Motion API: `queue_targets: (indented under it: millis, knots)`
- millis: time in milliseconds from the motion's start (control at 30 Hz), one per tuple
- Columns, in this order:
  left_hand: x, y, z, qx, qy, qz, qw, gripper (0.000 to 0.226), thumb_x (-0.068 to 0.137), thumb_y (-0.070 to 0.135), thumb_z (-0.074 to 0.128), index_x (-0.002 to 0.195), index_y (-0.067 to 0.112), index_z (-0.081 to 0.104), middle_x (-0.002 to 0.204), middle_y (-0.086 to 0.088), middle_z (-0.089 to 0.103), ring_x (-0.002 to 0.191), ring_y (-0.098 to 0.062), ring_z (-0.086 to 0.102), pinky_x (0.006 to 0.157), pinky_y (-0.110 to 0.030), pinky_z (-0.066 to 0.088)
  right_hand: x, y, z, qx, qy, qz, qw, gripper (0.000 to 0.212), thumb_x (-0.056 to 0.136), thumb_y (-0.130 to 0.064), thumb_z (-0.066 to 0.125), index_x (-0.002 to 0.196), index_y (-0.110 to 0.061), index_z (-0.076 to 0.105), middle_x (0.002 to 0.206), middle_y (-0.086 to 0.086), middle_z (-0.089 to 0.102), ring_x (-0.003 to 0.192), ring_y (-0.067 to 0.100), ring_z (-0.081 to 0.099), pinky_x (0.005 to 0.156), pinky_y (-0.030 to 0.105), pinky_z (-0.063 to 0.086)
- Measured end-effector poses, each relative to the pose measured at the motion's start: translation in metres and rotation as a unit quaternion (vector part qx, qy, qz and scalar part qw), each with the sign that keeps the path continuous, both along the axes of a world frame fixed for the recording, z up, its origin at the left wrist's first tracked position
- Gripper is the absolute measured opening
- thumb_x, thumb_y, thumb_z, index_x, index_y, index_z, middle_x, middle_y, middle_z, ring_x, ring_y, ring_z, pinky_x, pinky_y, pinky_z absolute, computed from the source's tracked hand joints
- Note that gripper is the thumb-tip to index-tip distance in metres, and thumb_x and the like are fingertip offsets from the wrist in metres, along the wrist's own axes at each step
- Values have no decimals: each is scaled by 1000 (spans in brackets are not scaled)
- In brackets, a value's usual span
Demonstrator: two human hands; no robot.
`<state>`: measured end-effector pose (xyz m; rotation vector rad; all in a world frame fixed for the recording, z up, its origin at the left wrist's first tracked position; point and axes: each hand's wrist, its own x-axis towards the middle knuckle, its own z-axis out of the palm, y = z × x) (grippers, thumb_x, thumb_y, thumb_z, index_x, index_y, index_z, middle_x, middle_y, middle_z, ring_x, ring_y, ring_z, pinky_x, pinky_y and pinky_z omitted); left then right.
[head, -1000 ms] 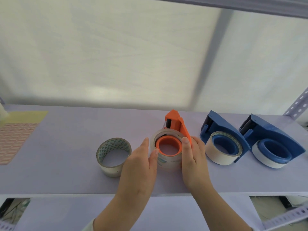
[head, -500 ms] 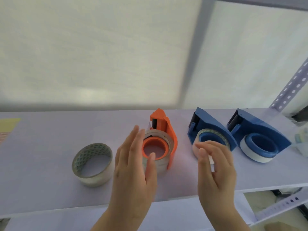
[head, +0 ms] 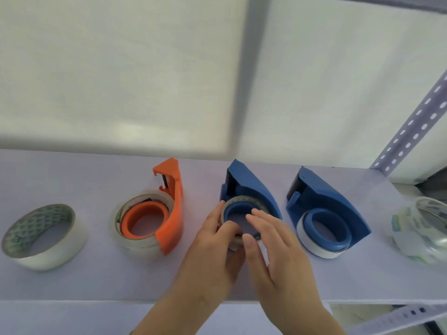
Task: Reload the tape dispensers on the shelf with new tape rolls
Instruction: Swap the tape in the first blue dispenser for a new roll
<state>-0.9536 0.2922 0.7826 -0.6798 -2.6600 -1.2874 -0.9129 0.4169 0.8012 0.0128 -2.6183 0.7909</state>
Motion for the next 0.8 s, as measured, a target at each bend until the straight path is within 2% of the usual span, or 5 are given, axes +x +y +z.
queue_targets:
  millis: [100, 200, 400, 600, 800]
  knots:
    - [-4, -1, -3, 12, 11, -6, 1000, 21, 78, 39, 50, 91, 24, 59, 141, 8, 43, 129, -1, 41, 99, -12, 40, -6, 14, 4, -18, -48, -9, 999, 61, 89, -59, 27, 133, -25, 53, 139, -13, 51, 130, 2, 41, 101, 14, 26]
    - [-4, -3, -6, 18, 13, -6, 1000, 16, 78, 29, 64, 91, 27, 57, 136, 9, 47, 127, 1, 42, 101, -16, 41, -10, 20, 6, -27, -83, -10, 996, 68, 87, -64, 21, 141, -28, 41, 146, -15, 43, 135, 2, 34, 105, 14, 20]
    - [-2, -6, 1, 149, -101, 10, 984, 81, 75, 30, 75, 135, 49, 24, 137, 26, 45, 129, 5, 42, 105, -19, 37, -6, 12, -5, -194, -117, 8, 974, 45, 91, -58, 39, 134, -44, 40, 132, -26, 53, 124, -5, 47, 105, 30, 41]
    - [4, -10, 11, 166, -89, 29, 982, 86, 76, 29, 75, 140, 43, 19, 136, 31, 44, 124, 24, 33, 95, 5, 27, 1, 2, 2, -286, -84, 54, 953, 40, 96, -43, 46, 135, -42, 43, 130, -24, 58, 125, 1, 52, 104, 36, 43]
    - [-3, -16, 16, 189, -108, 6, 976, 81, 77, 24, 73, 136, 46, 21, 140, 24, 44, 130, 12, 37, 111, -20, 34, 0, -9, 4, -311, -41, 46, 948, 42, 90, -48, 45, 132, -48, 44, 131, -21, 58, 127, 4, 51, 104, 36, 42]
